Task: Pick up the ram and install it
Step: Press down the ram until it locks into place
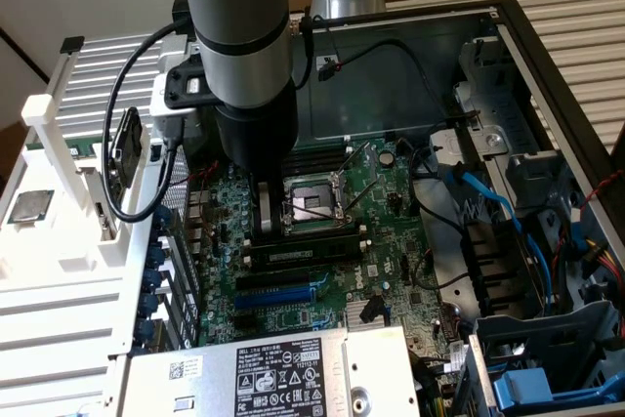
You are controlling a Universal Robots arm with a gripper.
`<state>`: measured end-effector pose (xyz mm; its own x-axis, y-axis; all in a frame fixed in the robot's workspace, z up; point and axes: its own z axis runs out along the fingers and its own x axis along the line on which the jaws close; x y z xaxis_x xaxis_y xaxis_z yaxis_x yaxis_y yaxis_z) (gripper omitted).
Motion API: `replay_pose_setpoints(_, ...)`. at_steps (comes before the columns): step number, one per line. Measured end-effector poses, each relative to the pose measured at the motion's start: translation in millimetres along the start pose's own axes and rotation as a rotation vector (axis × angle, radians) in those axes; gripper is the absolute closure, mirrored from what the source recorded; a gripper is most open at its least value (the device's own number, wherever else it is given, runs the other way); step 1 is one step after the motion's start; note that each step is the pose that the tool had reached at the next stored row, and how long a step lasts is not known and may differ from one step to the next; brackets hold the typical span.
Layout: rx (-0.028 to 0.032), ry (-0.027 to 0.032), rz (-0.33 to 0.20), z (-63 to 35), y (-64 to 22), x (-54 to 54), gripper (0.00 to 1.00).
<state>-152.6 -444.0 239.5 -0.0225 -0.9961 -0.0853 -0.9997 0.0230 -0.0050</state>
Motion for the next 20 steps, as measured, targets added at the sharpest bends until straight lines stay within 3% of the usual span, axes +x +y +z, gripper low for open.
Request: replay_pose_setpoints(20,-0.0002,0.0002,0.0,12.1,1.0,1.1,0.89)
